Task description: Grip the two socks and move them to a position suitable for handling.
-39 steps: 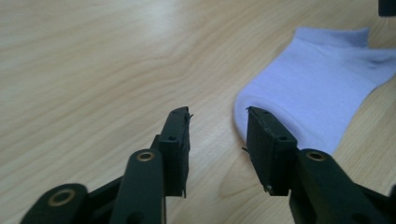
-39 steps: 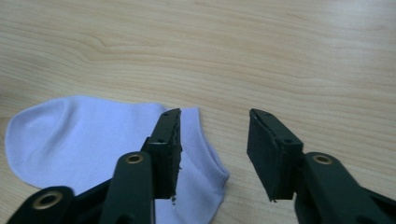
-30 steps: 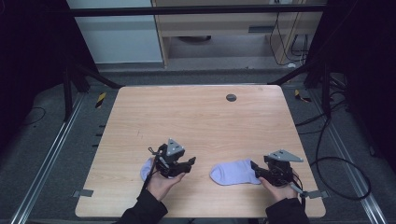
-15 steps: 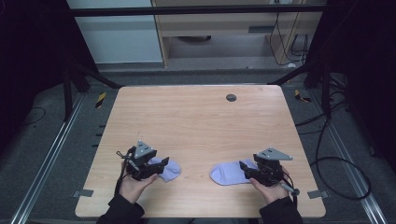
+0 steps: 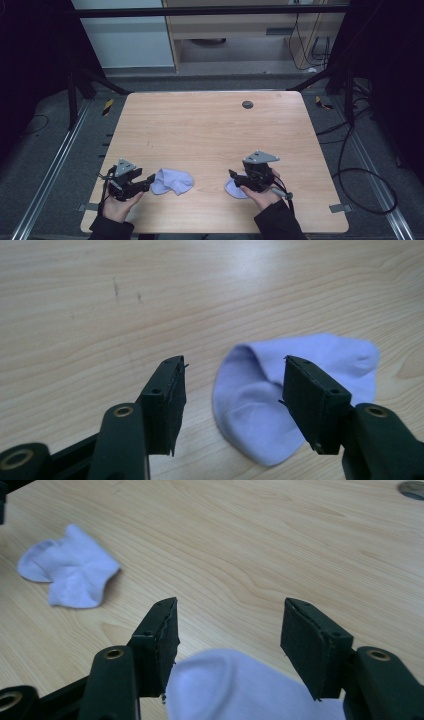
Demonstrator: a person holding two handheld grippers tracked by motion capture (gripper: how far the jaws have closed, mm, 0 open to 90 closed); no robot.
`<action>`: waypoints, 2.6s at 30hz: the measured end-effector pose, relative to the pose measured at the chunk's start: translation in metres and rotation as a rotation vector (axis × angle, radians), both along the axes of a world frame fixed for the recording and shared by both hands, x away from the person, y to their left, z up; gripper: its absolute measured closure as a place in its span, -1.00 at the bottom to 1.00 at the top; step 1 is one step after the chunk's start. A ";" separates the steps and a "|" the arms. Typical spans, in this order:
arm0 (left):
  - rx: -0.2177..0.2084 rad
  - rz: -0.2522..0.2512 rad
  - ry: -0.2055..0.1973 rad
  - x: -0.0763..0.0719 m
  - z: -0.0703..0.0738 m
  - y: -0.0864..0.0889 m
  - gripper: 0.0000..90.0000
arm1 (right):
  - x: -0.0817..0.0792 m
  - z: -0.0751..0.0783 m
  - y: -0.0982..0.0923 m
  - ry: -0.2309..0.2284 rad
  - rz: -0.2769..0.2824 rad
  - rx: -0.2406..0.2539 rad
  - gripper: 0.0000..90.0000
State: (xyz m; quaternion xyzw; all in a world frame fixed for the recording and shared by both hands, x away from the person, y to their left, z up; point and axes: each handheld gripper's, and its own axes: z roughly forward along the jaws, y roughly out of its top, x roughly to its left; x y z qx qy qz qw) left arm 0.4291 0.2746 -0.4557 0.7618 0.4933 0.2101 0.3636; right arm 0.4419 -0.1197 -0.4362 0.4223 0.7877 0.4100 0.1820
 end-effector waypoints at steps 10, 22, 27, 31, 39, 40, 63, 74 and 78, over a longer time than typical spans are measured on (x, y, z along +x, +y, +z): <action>0.027 0.027 0.065 0.003 -0.018 0.005 0.10 | 0.008 -0.005 0.064 0.003 0.135 -0.024 -0.01; 0.039 0.009 0.108 0.007 -0.027 0.002 0.19 | 0.010 -0.026 0.123 0.045 0.229 -0.053 -0.03; 0.047 -0.006 0.127 0.009 -0.030 -0.001 0.20 | 0.008 -0.033 0.138 0.055 0.255 -0.056 -0.02; 0.040 -0.014 0.127 0.008 -0.030 -0.004 0.21 | 0.006 -0.038 0.148 0.067 0.287 -0.070 0.02; 0.042 -0.025 0.155 0.010 -0.033 -0.006 0.29 | 0.002 -0.050 0.163 0.095 0.335 -0.103 0.13; 0.041 -0.025 0.158 0.010 -0.033 -0.007 0.32 | 0.002 -0.051 0.164 0.099 0.337 -0.111 0.14; 0.040 -0.072 0.174 0.012 -0.031 -0.010 0.90 | 0.005 -0.047 0.165 0.089 0.293 -0.033 0.83; 0.047 -0.106 0.166 0.010 -0.028 -0.010 0.91 | 0.032 -0.028 0.148 0.063 0.123 0.031 0.81; 0.053 -0.103 0.168 0.011 -0.028 -0.009 0.91 | 0.047 -0.031 0.147 0.076 0.072 0.013 0.80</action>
